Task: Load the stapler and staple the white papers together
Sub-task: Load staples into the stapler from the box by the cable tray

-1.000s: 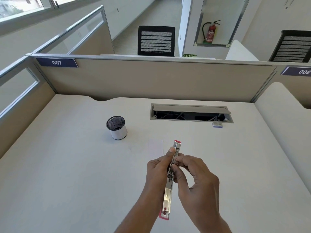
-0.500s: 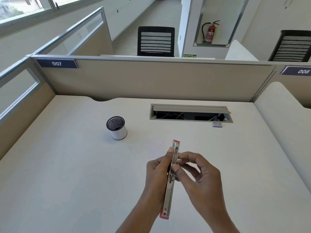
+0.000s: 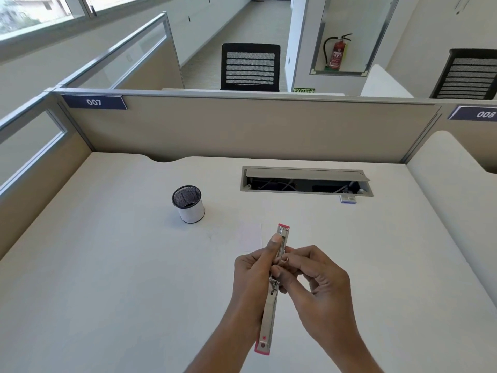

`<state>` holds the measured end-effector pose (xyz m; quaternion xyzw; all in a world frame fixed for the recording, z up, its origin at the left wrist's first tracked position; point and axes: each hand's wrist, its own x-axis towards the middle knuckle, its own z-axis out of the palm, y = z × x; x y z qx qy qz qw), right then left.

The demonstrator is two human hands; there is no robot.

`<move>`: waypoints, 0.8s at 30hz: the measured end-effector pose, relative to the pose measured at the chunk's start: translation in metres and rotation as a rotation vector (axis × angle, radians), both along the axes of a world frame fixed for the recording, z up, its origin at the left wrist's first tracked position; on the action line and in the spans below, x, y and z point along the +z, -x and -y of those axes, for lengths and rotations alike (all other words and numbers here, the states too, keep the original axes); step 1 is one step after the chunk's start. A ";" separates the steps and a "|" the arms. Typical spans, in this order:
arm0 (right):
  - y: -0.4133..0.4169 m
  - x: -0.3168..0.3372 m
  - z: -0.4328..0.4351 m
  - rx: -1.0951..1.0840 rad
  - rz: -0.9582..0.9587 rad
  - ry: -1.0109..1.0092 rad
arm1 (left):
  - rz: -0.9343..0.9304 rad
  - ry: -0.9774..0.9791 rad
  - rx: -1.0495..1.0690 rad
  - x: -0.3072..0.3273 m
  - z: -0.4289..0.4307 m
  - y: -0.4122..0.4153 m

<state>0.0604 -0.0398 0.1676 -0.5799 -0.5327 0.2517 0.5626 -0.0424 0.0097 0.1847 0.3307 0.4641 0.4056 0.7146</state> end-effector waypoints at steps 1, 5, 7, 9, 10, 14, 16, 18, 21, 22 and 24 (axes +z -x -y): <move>0.000 -0.001 0.000 -0.007 0.042 -0.019 | -0.001 0.004 -0.002 0.000 0.000 0.000; -0.001 -0.001 0.003 -0.020 0.144 -0.071 | -0.012 0.008 0.008 -0.004 0.001 0.001; -0.001 0.001 0.005 -0.031 0.205 -0.096 | -0.027 0.002 0.008 -0.003 0.002 0.002; -0.001 0.001 0.005 -0.039 0.261 -0.115 | -0.042 -0.009 0.003 0.000 0.003 0.002; -0.002 0.001 0.006 -0.038 0.273 -0.119 | -0.045 -0.014 -0.006 0.000 0.004 0.002; -0.002 0.000 0.008 -0.024 0.280 -0.122 | -0.052 -0.024 -0.002 0.000 0.005 0.003; -0.004 0.000 0.008 -0.007 0.213 -0.077 | -0.051 -0.016 -0.003 -0.001 0.006 0.004; -0.005 0.001 0.007 0.033 0.039 0.012 | -0.048 0.012 -0.021 -0.002 0.005 0.006; -0.007 0.007 0.006 0.095 -0.231 0.079 | -0.040 0.041 -0.070 0.000 0.005 0.008; -0.007 0.009 0.006 0.112 -0.262 0.088 | -0.034 0.044 -0.082 0.000 0.005 0.009; -0.007 0.010 0.005 0.132 -0.266 0.108 | -0.022 0.048 -0.102 0.002 0.006 0.010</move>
